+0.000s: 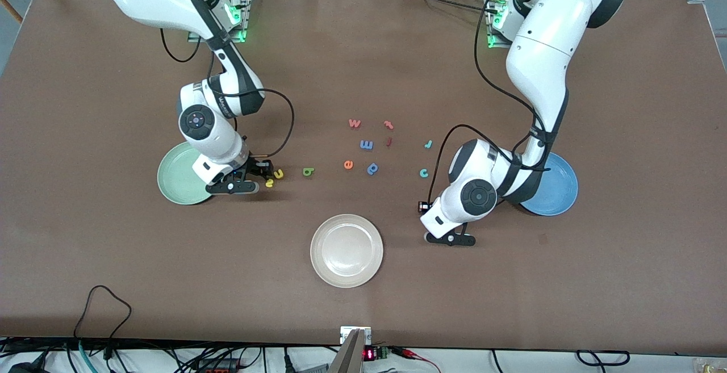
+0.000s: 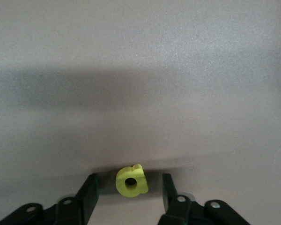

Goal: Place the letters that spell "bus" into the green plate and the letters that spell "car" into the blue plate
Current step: 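Grasp yellow letter with the right gripper while the left gripper grasps yellow o, then place the yellow o on the blue plate with the left gripper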

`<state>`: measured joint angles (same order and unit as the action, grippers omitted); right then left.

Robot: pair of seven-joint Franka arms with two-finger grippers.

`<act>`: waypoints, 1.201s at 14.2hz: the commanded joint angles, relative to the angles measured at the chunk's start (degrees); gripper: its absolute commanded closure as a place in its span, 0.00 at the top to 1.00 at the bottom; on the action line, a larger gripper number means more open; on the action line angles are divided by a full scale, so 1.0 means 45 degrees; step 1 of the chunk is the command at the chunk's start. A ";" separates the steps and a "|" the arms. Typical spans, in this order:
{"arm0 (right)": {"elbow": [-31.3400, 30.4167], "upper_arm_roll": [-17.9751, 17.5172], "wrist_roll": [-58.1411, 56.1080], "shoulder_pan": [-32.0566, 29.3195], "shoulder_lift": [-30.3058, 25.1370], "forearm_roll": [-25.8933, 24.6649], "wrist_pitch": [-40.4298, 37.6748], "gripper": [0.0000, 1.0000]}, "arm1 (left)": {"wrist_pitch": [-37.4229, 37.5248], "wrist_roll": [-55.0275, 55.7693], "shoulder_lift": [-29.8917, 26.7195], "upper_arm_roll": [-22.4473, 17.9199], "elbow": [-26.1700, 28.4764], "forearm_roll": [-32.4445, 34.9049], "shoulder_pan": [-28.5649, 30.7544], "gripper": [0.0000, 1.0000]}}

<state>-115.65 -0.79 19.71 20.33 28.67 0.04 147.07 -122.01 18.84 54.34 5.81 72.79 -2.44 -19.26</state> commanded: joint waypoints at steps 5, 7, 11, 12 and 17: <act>0.0562 0.0116 0.1381 0.0423 0.0797 0.0011 0.0560 0.71 | -0.0015 0.0052 0.0345 -0.0080 -0.0375 0.0033 -0.0055 0.34; 0.0563 0.0116 0.1381 0.0442 0.0953 -0.0008 0.0658 0.69 | -0.0015 0.0032 0.0365 -0.0099 -0.0356 0.0092 -0.0055 0.29; 0.0563 0.0116 0.1381 0.0423 0.1149 -0.0008 0.0892 0.65 | 0.0257 -0.0065 -0.0451 -0.0236 -0.0240 0.0209 0.0314 0.23; 0.0563 0.0116 0.1400 0.0442 0.1207 -0.0008 0.0892 0.62 | 0.0974 -0.0104 -0.0764 -0.0217 -0.0161 0.0209 0.0626 0.21; 0.0563 0.0116 0.1400 0.0462 0.1286 0.0011 0.0912 0.50 | 0.4185 -0.2263 -0.2989 -0.0217 0.1549 0.0209 0.2635 0.22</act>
<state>-113.85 -0.53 24.95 21.70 33.20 0.02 150.56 -104.00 14.69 46.79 4.29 71.49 -2.20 -11.42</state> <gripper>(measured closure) 0.463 0.718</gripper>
